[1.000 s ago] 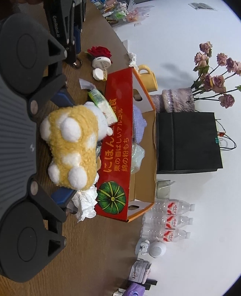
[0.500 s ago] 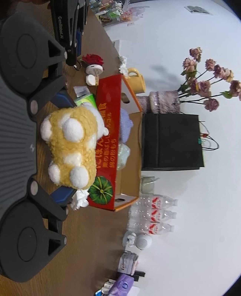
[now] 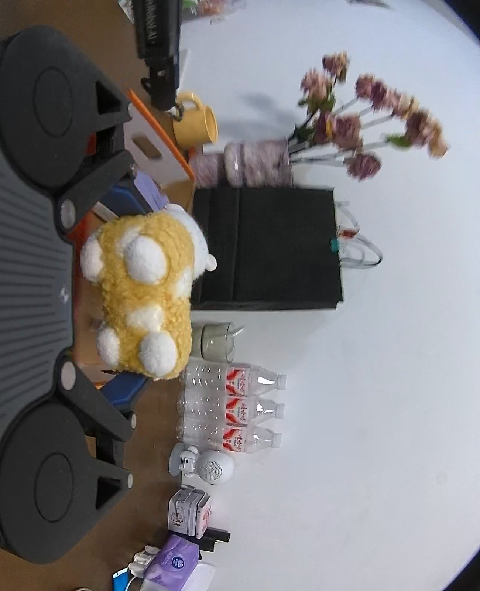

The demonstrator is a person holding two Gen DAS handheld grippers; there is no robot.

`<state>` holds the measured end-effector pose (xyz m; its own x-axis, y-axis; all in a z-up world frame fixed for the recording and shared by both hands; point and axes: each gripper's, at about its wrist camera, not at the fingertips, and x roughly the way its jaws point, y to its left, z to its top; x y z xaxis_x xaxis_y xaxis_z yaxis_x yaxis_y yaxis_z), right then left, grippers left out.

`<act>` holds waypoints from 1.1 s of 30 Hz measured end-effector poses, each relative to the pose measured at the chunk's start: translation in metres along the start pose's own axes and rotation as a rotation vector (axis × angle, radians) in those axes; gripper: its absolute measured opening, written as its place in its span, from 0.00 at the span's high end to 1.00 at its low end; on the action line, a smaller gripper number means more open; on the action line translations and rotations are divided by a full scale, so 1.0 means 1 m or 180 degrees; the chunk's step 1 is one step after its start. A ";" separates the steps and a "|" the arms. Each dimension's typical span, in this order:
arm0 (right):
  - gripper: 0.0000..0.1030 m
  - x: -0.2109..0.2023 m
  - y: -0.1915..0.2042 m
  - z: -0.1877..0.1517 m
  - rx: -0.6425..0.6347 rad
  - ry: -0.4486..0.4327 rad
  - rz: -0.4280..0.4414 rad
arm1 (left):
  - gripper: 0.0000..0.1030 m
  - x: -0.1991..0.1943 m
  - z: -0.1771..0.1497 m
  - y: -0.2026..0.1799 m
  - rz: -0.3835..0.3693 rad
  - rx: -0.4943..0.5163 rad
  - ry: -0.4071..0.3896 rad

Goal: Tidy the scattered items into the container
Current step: 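Carry the carabiner and alpaca toy into the box and release both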

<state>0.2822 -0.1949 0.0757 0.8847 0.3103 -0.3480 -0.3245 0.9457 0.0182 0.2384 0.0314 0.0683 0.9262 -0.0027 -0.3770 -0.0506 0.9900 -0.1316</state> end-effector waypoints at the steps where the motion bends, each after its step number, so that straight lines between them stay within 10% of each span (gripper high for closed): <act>1: 0.17 0.013 -0.001 0.002 0.0011 0.0043 -0.0022 | 0.77 0.014 0.004 0.002 0.0025 -0.0024 0.0020; 15: 0.09 0.124 -0.013 -0.010 0.0090 0.0617 -0.0065 | 0.75 0.119 -0.015 0.039 0.0131 -0.0190 0.0596; 18: 0.00 0.122 -0.018 -0.008 0.0256 0.0665 0.0083 | 0.34 0.118 -0.014 0.041 0.0090 -0.0292 0.0565; 23: 0.00 0.111 -0.018 -0.003 0.0348 0.0593 0.0205 | 0.06 0.106 -0.009 0.038 0.0041 -0.0298 0.0428; 33: 0.00 0.077 -0.013 0.004 0.0176 0.0497 0.0179 | 0.00 0.063 0.001 0.027 0.0059 -0.0106 0.0134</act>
<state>0.3561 -0.1825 0.0525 0.8015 0.3480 -0.4863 -0.3493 0.9325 0.0917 0.2956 0.0582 0.0417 0.9085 0.0089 -0.4178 -0.0807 0.9847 -0.1545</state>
